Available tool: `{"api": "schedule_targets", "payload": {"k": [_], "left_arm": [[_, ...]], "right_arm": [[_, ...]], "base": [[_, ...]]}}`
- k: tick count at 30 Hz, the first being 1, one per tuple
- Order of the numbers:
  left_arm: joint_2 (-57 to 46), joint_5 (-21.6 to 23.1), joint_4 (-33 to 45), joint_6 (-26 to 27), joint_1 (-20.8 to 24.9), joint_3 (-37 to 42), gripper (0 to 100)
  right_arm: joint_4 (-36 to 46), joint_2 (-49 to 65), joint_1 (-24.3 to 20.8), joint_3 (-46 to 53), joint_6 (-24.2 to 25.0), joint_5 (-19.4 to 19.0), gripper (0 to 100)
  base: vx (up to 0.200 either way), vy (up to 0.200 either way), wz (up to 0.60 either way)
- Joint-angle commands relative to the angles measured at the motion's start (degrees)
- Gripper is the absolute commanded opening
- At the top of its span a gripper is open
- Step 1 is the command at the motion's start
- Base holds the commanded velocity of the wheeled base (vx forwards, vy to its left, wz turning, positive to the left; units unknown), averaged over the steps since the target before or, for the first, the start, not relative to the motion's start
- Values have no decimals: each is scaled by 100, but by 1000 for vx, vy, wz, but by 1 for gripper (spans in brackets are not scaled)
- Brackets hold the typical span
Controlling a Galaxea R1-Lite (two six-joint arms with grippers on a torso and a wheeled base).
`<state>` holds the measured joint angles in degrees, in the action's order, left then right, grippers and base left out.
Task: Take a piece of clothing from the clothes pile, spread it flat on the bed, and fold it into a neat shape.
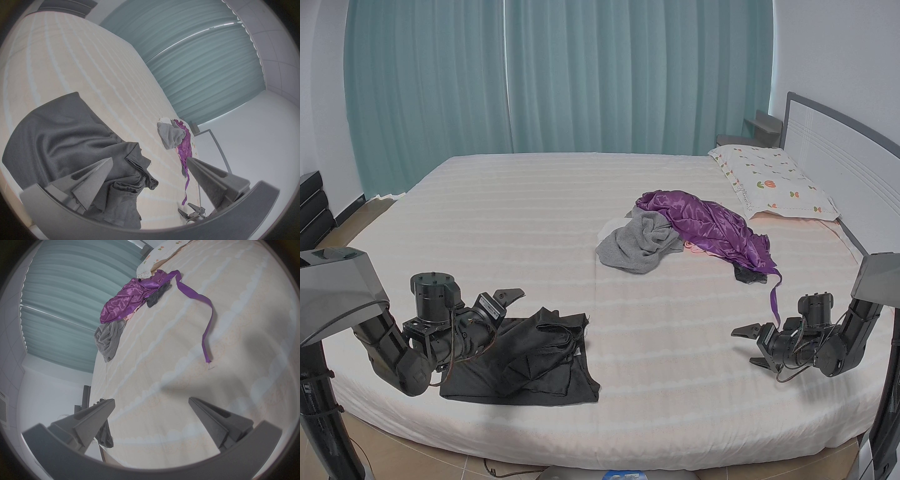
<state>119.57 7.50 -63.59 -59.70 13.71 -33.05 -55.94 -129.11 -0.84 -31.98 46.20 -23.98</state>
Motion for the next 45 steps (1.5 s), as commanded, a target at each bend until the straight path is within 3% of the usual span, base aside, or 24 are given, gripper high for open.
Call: {"api": "schedule_targets", "payload": {"k": [1, 17, 32, 37, 45], "left_arm": [[392, 147, -207, -86, -308, 334, 100], [726, 208, -365, -429, -361, 308, 100], [796, 191, -611, -420, -352, 361, 100], [832, 191, -611, -411, -334, 317, 100], [840, 182, -611, -411, -334, 308, 100]], "right_arm": [[-4, -9, 5, 7, -6, -10, 100], [-13, -18, 5, -54, 29, 7, 100], [-13, 360, -347, 7, 38, 429, 100], [-4, 536, -522, 16, 20, 754, 100], [-4, 844, -804, 183, 12, 807, 100]], "base": [[0, 200, 0], [0, 200, 0], [0, 200, 0], [0, 0, 0], [0, 0, 0]]}}
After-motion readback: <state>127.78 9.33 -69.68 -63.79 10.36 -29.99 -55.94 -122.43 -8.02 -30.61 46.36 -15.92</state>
